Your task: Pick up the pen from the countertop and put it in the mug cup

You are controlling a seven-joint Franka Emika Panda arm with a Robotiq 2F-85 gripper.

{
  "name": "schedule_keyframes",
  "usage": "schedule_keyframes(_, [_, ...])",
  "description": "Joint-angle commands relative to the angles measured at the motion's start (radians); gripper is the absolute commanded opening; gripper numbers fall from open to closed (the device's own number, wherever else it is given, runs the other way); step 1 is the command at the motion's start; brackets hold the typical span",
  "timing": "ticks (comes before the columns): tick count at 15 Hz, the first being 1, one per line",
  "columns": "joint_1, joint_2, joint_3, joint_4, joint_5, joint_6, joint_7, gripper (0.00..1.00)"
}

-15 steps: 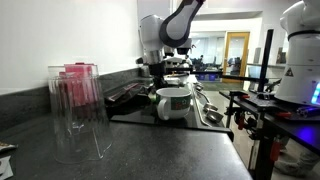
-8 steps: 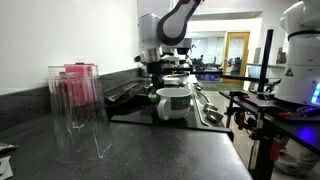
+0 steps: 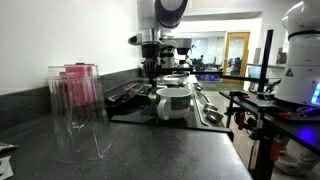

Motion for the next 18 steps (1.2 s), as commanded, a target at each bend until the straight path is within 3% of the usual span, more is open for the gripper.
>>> schedule_keyframes(1, [-0.072, -0.103, 0.074, -0.064, 0.102, -0.064, -0.252, 0.05])
schedule_keyframes(4, [-0.084, -0.166, 0.083, -0.076, 0.213, -0.157, -0.472, 0.05])
schedule_keyframes(12, [-0.024, -0.234, 0.045, -0.079, 0.375, -0.377, -0.963, 0.05])
schedule_keyframes(18, [0.013, -0.216, 0.026, -0.049, 0.432, -0.521, -1.212, 0.05])
